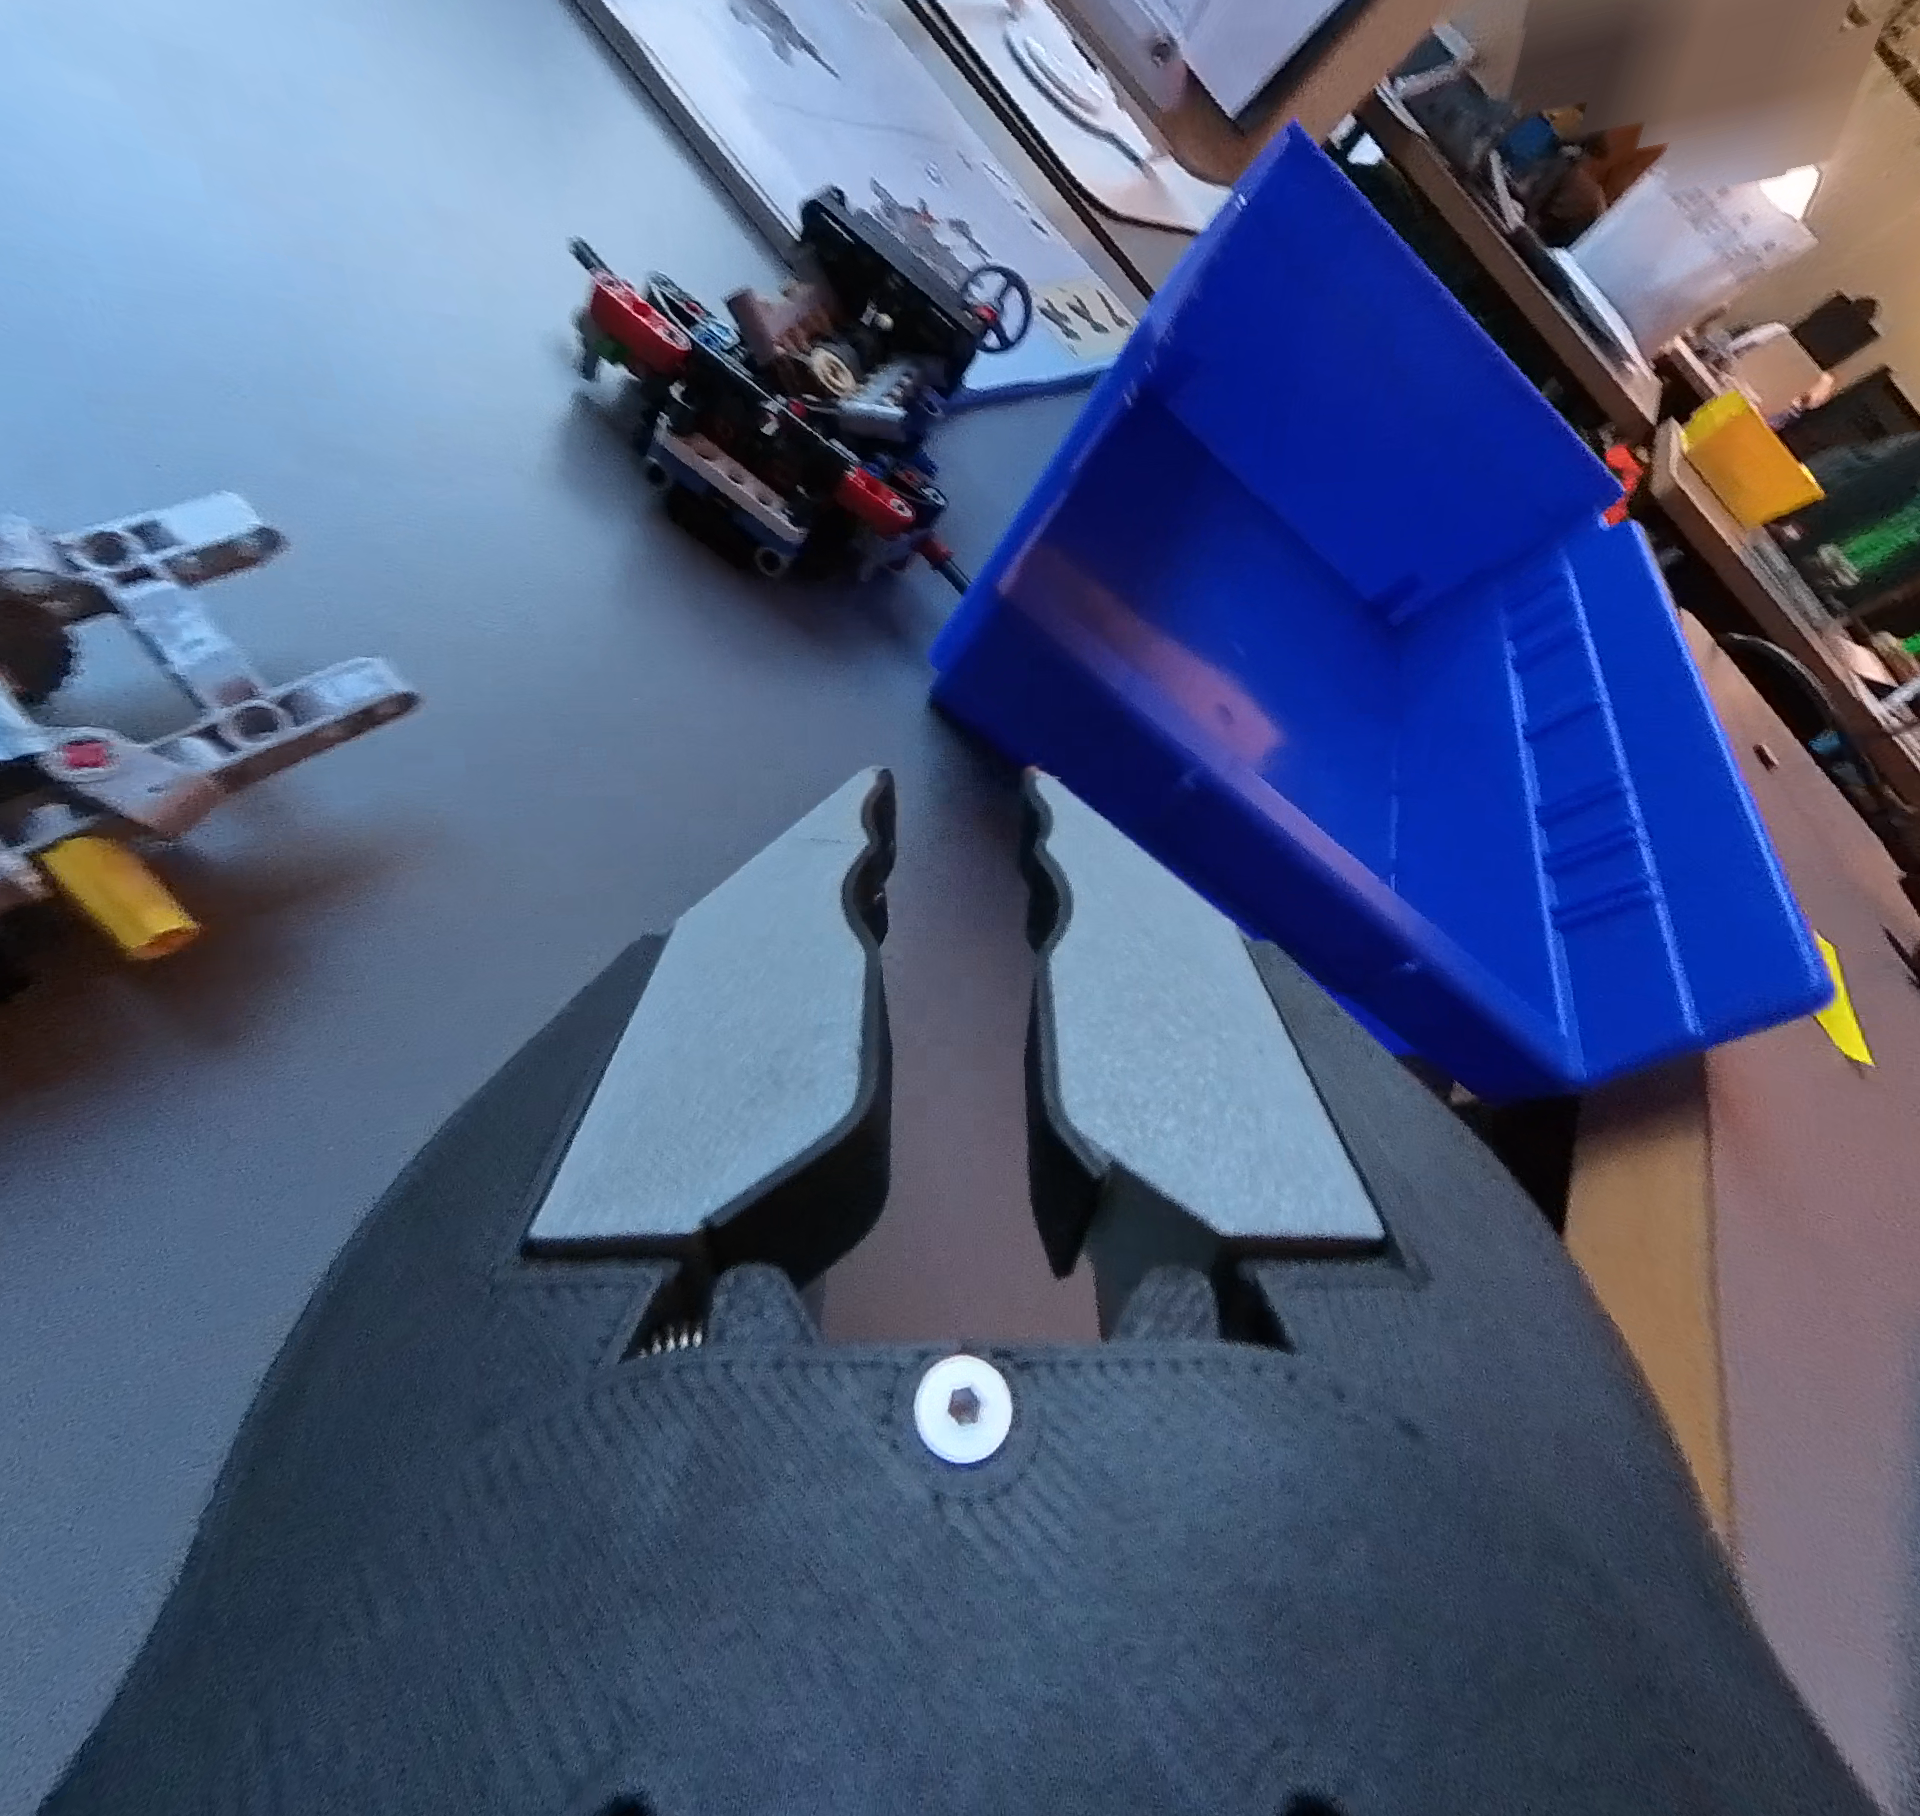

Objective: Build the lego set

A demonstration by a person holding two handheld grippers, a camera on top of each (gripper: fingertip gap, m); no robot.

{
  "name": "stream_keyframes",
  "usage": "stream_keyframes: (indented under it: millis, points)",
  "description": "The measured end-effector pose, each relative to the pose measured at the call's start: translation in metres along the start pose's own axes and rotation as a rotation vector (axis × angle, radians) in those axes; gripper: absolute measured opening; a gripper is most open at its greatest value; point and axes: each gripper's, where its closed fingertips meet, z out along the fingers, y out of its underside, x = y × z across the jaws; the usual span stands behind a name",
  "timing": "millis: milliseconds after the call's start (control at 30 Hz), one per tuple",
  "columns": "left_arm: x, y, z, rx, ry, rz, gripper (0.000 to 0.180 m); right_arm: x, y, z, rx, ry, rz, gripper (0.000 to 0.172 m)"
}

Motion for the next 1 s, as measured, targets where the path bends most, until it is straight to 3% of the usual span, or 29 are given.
stream_keyframes:
  millis: [200,433,600,667,867,1000]
  points:
    - [-0.027,-0.028,0.020,0.068,0.045,0.027,0.032,0.013,0.012,0.008,-0.076,0.075,-0.002,0.019]
    - [-0.049,-0.074,0.058,0.065,0.069,0.200,0.026,0.022,0.001,-0.003,-0.001,0.115,0.021,0.013]
    - [-0.074,-0.090,0.109,-0.148,0.107,0.176,0.029,0.026,-0.013,-0.014,0.097,0.107,0.071,0.014]
    - [-0.085,-0.086,0.135,-0.284,0.141,0.146,0.035,0.024,-0.015,-0.016,0.116,0.087,0.092,0.014]
    - [-0.130,-0.070,0.195,-0.508,0.036,0.266,0.036,0.019,-0.018,-0.020,0.129,0.080,0.071,0.013]
    - [-0.135,-0.059,0.217,-0.562,0.057,0.189,0.031,0.015,-0.018,-0.020,0.128,0.067,0.062,0.012]
